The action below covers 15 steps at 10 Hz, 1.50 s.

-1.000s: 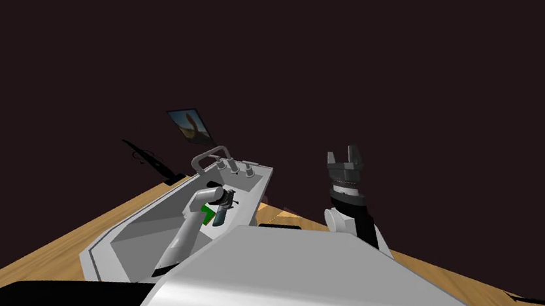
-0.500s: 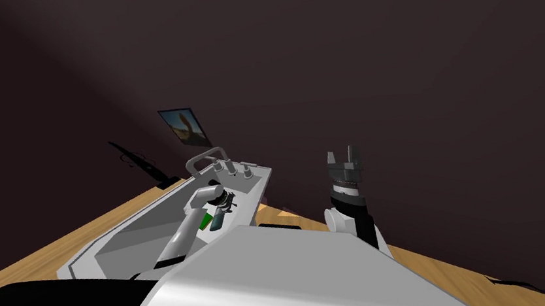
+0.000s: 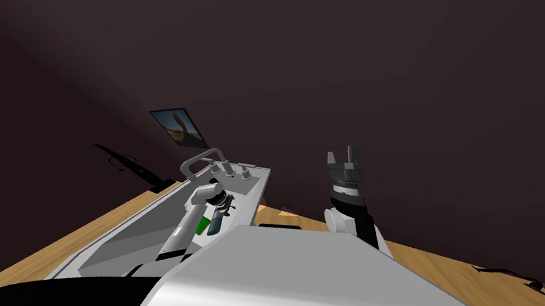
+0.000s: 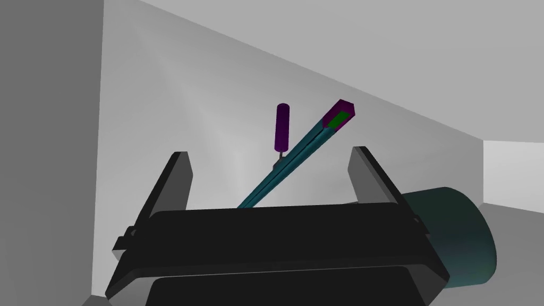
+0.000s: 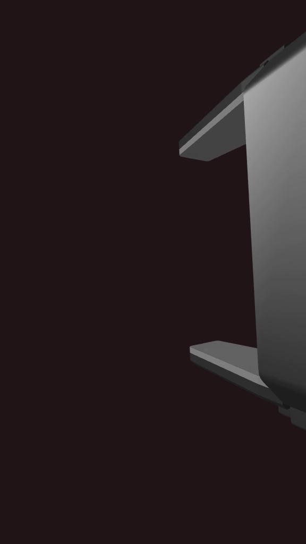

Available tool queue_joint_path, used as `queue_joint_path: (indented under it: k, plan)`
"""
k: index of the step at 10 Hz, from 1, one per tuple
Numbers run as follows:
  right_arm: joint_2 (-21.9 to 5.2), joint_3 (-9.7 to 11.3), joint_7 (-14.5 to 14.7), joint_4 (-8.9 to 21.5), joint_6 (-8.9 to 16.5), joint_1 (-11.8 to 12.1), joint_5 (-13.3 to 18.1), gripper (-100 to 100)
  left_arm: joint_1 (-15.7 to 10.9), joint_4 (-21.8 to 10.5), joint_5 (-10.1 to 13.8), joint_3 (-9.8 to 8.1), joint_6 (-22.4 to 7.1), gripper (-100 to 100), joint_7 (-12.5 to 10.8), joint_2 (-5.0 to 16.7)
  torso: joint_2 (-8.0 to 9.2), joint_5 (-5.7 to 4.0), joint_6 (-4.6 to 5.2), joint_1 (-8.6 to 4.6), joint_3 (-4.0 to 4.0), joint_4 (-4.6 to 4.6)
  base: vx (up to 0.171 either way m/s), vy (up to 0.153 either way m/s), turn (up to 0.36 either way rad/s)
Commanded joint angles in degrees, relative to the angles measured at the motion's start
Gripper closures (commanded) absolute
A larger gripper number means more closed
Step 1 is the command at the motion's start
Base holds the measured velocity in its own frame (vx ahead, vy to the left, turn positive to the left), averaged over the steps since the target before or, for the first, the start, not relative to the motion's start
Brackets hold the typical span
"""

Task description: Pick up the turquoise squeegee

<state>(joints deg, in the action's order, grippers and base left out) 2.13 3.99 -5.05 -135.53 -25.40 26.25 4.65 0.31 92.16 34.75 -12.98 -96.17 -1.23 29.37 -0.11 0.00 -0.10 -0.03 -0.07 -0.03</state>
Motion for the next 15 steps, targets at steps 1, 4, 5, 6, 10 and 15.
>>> queue_joint_path:
  k: [1, 4, 5, 6, 10, 15]
  plan:
    - [0.0, 0.0, 0.0, 0.0, 0.0, 0.0, 0.0, 0, -0.87, -1.16, 0.77, 0.34, -2.65, -100, 0.26, 0.72, 0.0, 0.0, 0.0, 0.0, 0.0, 0.0, 0.013, 0.01, -0.078]
    - [0.0, 0.0, 0.0, 0.0, 0.0, 0.0, 0.0, 0, -1.39, -1.8, 1.27, 0.55, -4.11, -100, 0.36, 1.18, 0.0, 0.0, -0.01, -0.01, 0.0, 0.0, 0.007, 0.006, -0.032]
    - [0.0, 0.0, 0.0, 0.0, 0.0, 0.0, 0.0, 0, -1.43, -1.88, 1.31, 0.56, -4.33, 0, 0.42, 1.22, 0.02, 0.0, -0.02, -0.02, 0.01, 0.0, 0.0, 0.0, 0.0]
    - [0.0, 0.0, 0.0, 0.0, 0.0, 0.0, 0.0, 0, -1.39, -3.41, 0.68, 1.1, -2.51, -100, 0.76, 0.58, 0.04, -0.01, -0.02, -0.04, 0.02, 0.01, -0.006, 0.006, -0.032]
    - [0.0, 0.0, 0.0, 0.0, 0.0, 0.0, 0.0, 0, -1.45, -4.8, 0.09, 1.63, -1.03, -100, 0.98, -0.03, 0.08, 0.0, -0.02, -0.01, 0.05, 0.02, -0.007, 0.007, -0.017]
    - [0.0, 0.0, 0.0, 0.0, 0.0, 0.0, 0.0, 0, -1.49, -4.77, 0.1, 1.71, -0.84, 100, 1.13, -0.09, -0.03, -0.02, -0.08, -0.04, -0.04, -0.04, 0.0, 0.0, 0.0]
